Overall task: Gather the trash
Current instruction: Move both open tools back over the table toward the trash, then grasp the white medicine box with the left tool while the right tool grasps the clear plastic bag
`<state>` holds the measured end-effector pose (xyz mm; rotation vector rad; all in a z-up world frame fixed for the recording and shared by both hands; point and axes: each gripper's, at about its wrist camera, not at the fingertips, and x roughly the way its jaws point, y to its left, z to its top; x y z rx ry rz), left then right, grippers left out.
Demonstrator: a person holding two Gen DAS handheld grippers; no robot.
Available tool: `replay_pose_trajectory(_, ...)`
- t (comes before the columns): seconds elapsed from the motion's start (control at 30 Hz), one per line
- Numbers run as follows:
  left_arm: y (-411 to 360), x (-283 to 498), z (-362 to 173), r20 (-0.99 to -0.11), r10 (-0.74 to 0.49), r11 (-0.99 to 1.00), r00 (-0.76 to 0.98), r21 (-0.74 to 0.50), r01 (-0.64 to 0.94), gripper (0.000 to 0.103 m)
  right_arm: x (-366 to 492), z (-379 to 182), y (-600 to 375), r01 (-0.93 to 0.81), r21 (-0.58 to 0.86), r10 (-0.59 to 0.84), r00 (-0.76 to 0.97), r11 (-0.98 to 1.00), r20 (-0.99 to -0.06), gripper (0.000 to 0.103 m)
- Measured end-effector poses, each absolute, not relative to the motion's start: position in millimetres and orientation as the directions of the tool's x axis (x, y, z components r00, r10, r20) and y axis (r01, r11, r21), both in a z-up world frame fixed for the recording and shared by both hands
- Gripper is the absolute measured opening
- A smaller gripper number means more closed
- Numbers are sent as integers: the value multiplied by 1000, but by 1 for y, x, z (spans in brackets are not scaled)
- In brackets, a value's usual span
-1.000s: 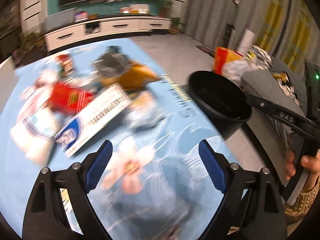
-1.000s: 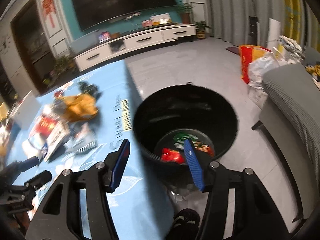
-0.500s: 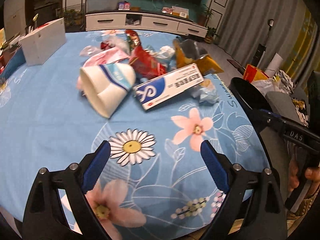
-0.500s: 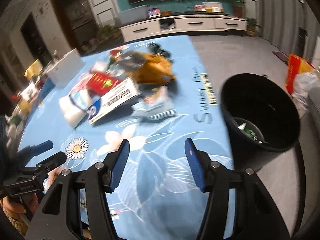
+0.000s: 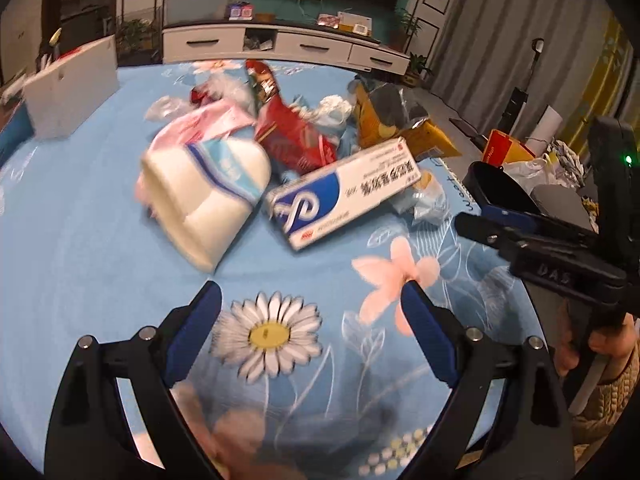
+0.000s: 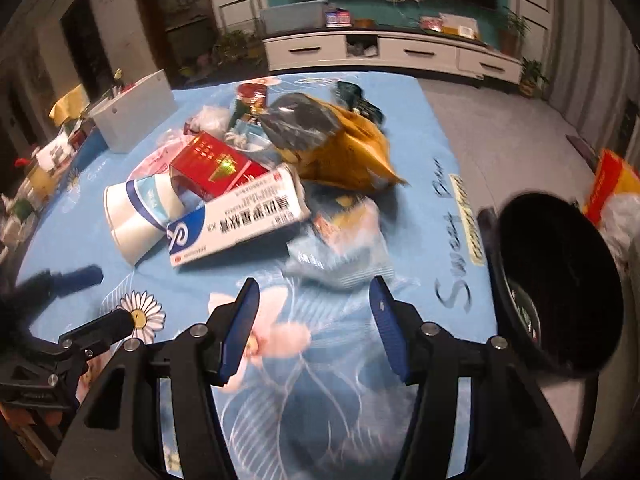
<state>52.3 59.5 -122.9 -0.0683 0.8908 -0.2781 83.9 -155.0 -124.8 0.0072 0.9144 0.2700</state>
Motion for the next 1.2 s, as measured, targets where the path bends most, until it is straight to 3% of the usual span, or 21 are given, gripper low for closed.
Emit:
replay_pose_trajectory(0.3,39,100,-124,-756,-292,948,585,-148,281,91,125,-154,-136,-315,36,212,544,948,-812,53)
replay_pose_trajectory(0.5,25,115,-125,-766,-284,938,577,-99,331,91,127,-167,-138,-329,-23,163,527,944,-834,29)
replay_pose_trajectory(0.57,20,119,-125,-768,-291,931,570,-89,355,91,124,-166,-143,-335,18,198,511,942,-836,25)
replay_pose_trajectory(0.8,2,122,-122,-773,-391,860,499,-114,497,91,108,-155,-172,-310,181,313,457,934,-833,23)
replay_pose_trajectory(1.07,-32,131,-140,-838,-325,765,439,40,643,91,107,-153,-174,-296,225,343,448,928,-826,23)
replay_pose_trajectory(1.2,-27,131,-142,-845,-349,762,404,-5,648,91,103,-145,-173,-320,266,392,446,909,-804,23)
